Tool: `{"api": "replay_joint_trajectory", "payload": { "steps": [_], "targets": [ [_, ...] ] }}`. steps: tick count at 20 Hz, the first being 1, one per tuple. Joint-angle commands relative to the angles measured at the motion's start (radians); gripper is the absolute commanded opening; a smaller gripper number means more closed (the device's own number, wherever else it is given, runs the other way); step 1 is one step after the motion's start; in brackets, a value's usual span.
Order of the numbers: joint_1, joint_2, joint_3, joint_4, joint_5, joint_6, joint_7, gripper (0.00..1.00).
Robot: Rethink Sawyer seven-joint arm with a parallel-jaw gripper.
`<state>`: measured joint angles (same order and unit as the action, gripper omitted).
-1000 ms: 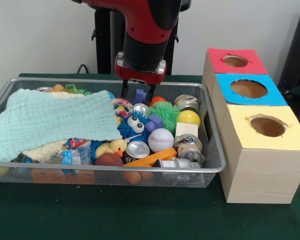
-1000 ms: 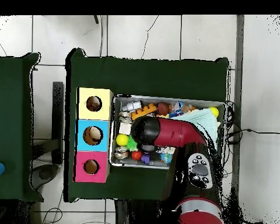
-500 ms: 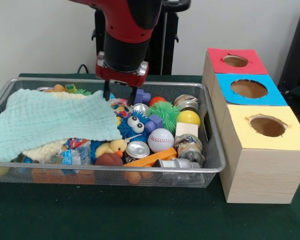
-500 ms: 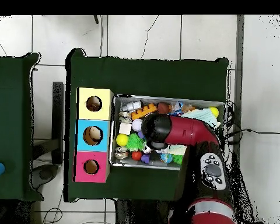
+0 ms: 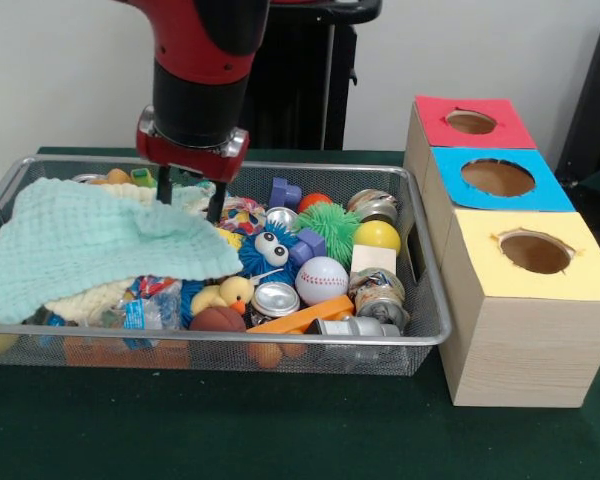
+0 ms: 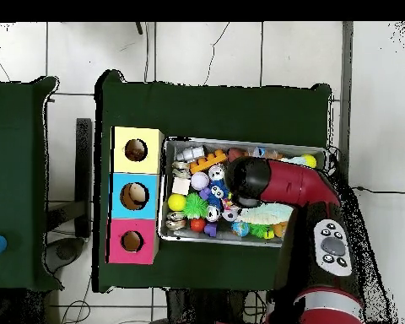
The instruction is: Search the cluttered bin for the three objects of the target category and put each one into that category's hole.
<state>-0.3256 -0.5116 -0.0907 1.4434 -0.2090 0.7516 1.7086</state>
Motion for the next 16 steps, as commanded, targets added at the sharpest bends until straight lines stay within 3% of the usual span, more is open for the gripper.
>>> {"api": "replay_joint_trajectory", "payload": {
  "steps": [1, 16],
  "targets": [
    [-0.034, 0.090, 0.052, -0.081, -0.081, 0.009, -0.044, 1.00],
    [-0.072, 0.164, 0.083, -0.184, -0.120, -0.006, -0.073, 1.00]
  ]
}}
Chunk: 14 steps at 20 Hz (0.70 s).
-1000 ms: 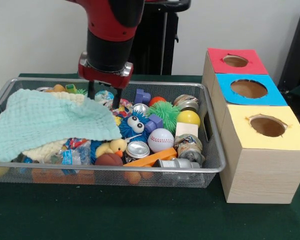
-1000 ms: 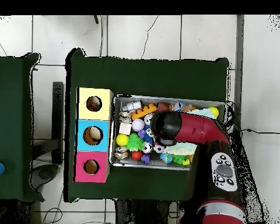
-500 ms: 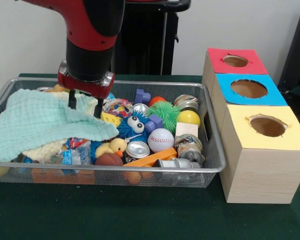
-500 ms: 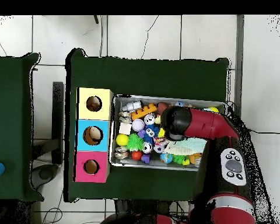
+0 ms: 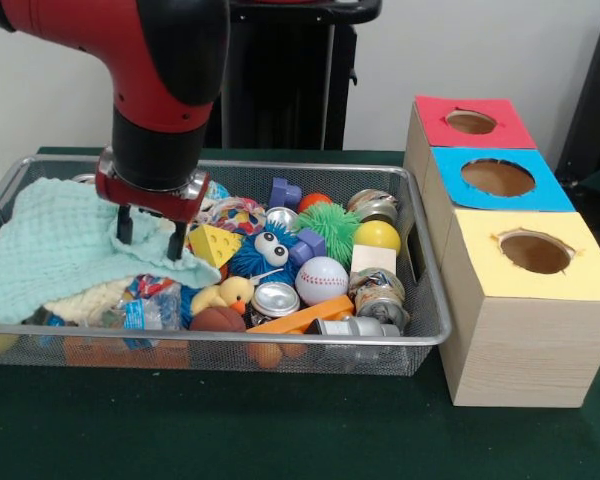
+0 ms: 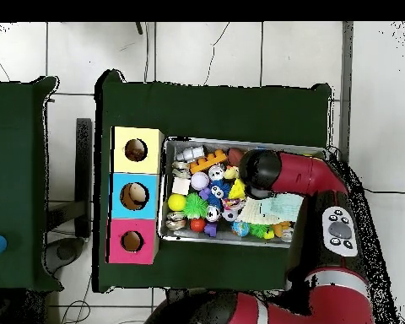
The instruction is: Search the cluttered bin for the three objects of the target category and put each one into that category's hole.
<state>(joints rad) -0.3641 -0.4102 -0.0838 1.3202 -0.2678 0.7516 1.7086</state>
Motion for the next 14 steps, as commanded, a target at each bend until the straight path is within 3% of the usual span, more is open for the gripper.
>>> {"api": "replay_joint_trajectory", "payload": {
  "steps": [1, 10, 11, 14],
  "targets": [
    [-0.033, 0.062, 0.077, -0.059, -0.062, -0.011, -0.070, 1.00],
    [-0.035, 0.031, 0.091, -0.013, -0.060, -0.039, -0.074, 1.00],
    [-0.037, 0.030, 0.094, -0.009, -0.058, -0.039, -0.075, 0.00],
    [-0.027, 0.030, 0.088, -0.018, -0.059, -0.017, -0.075, 0.00]
  ]
}}
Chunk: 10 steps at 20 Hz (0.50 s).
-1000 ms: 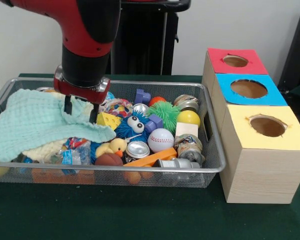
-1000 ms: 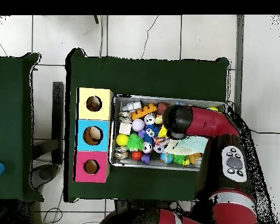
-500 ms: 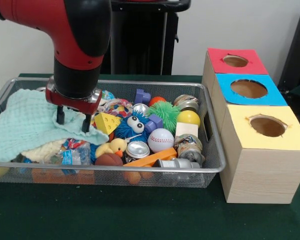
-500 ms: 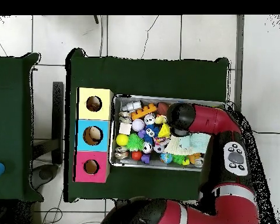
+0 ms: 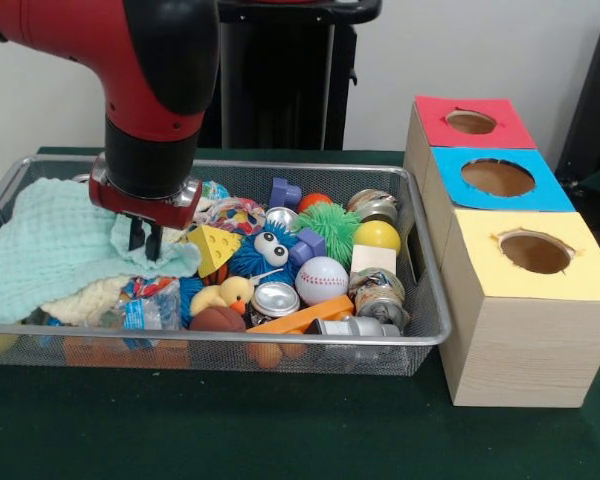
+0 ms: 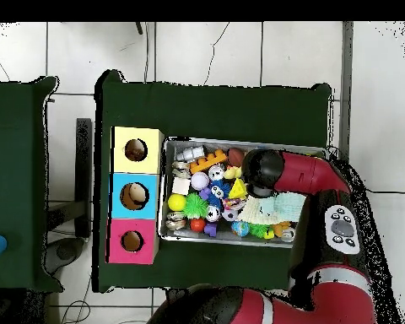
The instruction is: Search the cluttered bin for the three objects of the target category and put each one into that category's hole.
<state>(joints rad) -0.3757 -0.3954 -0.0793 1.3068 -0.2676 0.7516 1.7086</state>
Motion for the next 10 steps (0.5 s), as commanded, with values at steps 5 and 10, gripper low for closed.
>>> {"api": "replay_joint_trajectory", "payload": {
  "steps": [5, 10],
  "targets": [
    [-0.005, -0.022, 0.076, 0.041, -0.041, -0.008, -0.042, 0.00],
    [-0.004, -0.072, 0.085, 0.091, -0.019, 0.025, -0.046, 0.00]
  ]
}}
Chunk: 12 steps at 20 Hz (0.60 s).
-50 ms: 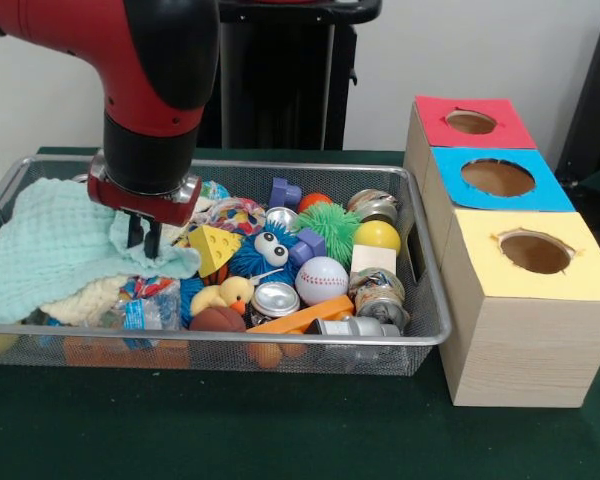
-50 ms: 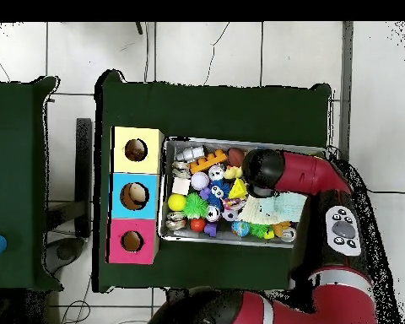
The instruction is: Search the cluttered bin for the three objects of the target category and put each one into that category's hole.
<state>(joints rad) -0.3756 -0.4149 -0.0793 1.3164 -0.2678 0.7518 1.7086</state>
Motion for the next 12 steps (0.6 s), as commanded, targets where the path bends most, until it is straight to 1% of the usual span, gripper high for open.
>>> {"api": "replay_joint_trajectory", "payload": {
  "steps": [1, 4, 7, 10, 12],
  "targets": [
    [-0.008, -0.061, 0.090, 0.089, -0.014, 0.033, -0.051, 0.00],
    [-0.012, -0.089, 0.095, 0.101, -0.011, 0.051, -0.069, 0.00],
    [-0.018, -0.086, 0.102, 0.089, -0.015, 0.057, -0.082, 0.00],
    [-0.028, -0.076, 0.111, 0.036, -0.018, 0.111, -0.121, 0.00],
    [-0.032, -0.075, 0.107, 0.008, -0.033, 0.120, -0.143, 0.00]
  ]
}}
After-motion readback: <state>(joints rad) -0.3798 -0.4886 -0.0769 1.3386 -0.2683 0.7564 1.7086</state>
